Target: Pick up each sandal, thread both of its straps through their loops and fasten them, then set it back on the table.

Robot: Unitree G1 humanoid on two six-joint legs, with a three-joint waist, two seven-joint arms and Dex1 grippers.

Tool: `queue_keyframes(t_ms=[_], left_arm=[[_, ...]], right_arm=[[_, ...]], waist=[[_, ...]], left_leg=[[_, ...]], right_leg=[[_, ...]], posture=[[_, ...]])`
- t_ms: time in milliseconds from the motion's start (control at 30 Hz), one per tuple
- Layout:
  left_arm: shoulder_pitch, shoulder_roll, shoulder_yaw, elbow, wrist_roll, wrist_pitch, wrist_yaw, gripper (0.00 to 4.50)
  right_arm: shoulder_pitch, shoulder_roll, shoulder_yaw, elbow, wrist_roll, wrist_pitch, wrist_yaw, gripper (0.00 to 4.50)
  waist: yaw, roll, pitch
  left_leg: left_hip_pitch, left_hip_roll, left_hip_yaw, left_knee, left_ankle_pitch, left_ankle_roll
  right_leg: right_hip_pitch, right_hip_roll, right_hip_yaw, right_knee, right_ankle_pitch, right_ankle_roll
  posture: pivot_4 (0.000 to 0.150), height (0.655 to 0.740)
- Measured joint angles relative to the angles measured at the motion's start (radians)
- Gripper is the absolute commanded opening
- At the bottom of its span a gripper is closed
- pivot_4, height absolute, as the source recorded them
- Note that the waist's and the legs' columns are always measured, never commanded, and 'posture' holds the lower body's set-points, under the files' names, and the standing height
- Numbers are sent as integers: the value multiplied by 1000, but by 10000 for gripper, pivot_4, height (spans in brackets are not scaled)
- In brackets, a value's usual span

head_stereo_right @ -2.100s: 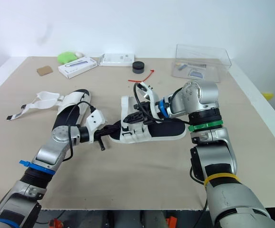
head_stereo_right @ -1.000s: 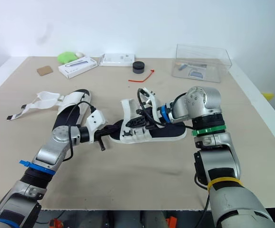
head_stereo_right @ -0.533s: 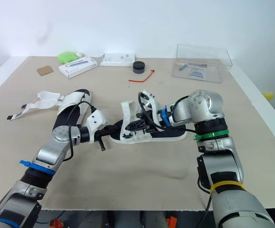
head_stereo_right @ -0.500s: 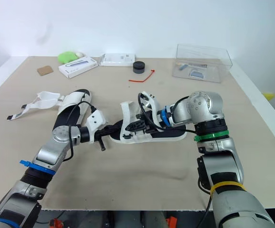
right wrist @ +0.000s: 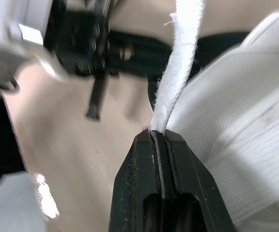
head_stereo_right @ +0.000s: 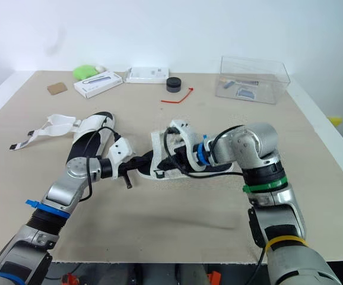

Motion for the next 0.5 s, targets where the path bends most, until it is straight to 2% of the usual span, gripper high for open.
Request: queue_keyframes(t_ms=[300,500], left_arm=[[-1,-1,-1,1,0,-3,-3,0],[-4,-4,-1,1,0,-7,-3,0]], right_arm=[[8,-1,2,-42,-30,-1,23,355],[-73,11,2,28,-54,2,45,355]], waist=[[0,0,0],[0,0,0]], left_leg=[[0,-1,0,0,0,1],[-4,-1,-1,0,0,1]], right_leg=[[0,-1,0,0,0,0],[-2,-1,0,0,0,1]], posture=[[1500,7400],[1500,7400]])
